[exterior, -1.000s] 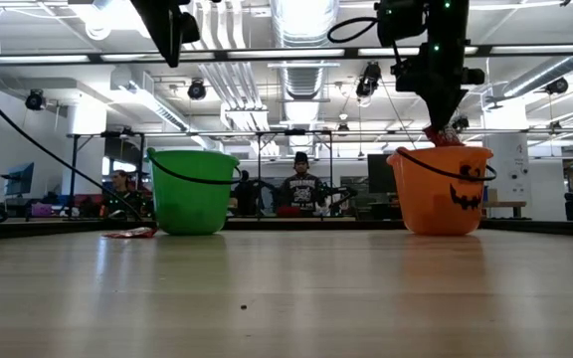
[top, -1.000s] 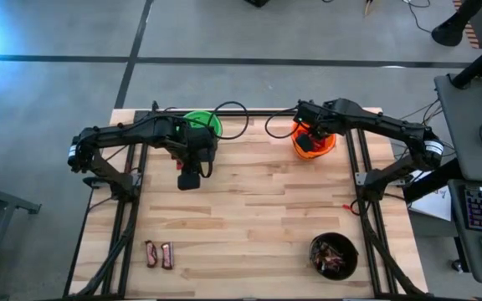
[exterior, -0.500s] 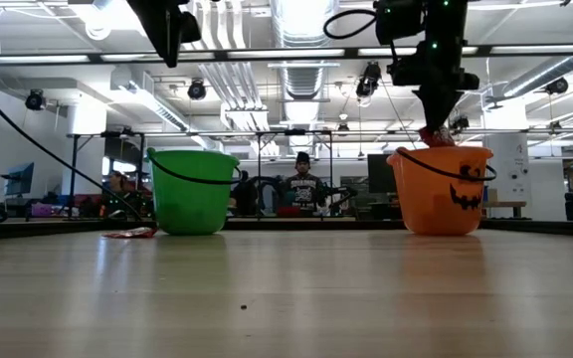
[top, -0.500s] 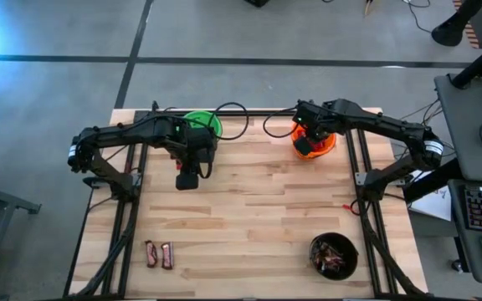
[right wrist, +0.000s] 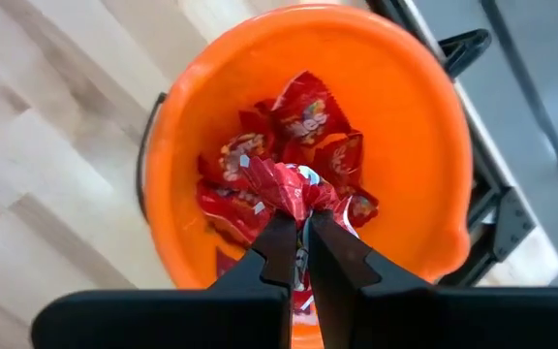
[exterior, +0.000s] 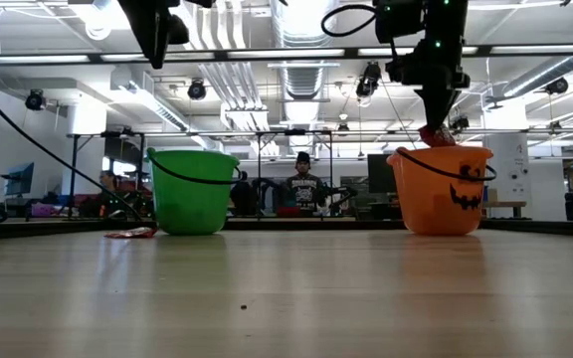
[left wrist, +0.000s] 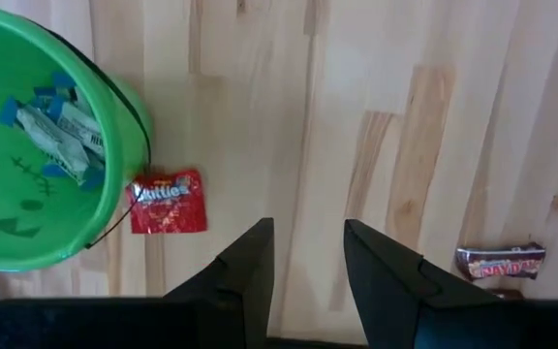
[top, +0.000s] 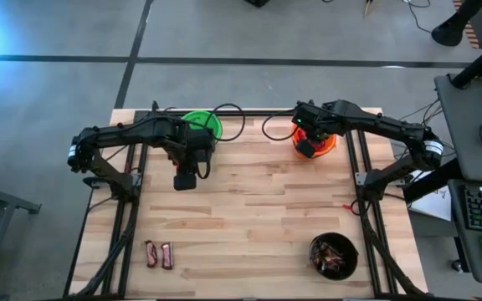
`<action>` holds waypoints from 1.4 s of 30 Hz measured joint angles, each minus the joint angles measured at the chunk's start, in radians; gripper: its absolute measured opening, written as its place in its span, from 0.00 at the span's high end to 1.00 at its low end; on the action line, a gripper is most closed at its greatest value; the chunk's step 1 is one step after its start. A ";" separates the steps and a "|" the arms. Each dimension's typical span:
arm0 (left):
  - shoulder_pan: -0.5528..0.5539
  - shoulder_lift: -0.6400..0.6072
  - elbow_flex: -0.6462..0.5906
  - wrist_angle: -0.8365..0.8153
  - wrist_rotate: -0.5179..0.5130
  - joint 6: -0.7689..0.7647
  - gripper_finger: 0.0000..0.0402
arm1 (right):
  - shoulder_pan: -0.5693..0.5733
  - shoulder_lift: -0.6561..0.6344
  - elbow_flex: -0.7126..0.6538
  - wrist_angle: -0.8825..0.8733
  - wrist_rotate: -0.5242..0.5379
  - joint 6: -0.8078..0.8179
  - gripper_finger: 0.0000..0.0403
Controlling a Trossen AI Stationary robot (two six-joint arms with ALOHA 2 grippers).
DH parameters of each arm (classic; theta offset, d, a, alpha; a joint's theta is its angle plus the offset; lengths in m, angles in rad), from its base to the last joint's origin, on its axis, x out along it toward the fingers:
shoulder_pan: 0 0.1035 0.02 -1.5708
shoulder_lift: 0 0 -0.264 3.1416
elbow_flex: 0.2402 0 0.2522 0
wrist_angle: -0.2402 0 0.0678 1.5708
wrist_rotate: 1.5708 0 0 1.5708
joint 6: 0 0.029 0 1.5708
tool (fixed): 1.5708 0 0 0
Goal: Sort candy
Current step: Put the red candy into the orange bucket, then put the brown candy into the black bucket
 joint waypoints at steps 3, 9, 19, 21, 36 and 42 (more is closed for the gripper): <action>0.000 0.000 0.000 0.001 0.000 -0.015 0.73 | 0.000 0.000 0.000 0.000 0.068 0.009 0.95; 0.000 0.000 0.000 0.003 -0.001 -0.034 0.73 | 0.000 0.000 0.013 -0.002 0.117 0.022 0.91; 0.000 0.000 0.000 0.011 -0.001 -0.045 0.73 | 0.000 0.001 0.016 -0.002 0.109 0.018 0.90; 0.000 0.000 0.000 0.011 -0.001 -0.045 0.73 | 0.000 0.001 0.016 -0.002 0.109 0.017 0.90; 0.000 0.000 0.000 0.012 -0.001 -0.045 0.73 | 0.000 0.005 0.011 -0.012 0.045 0.027 0.90; 0.000 0.000 0.000 0.012 -0.002 -0.042 0.73 | -0.006 0.012 0.011 -0.019 -0.138 -0.010 0.90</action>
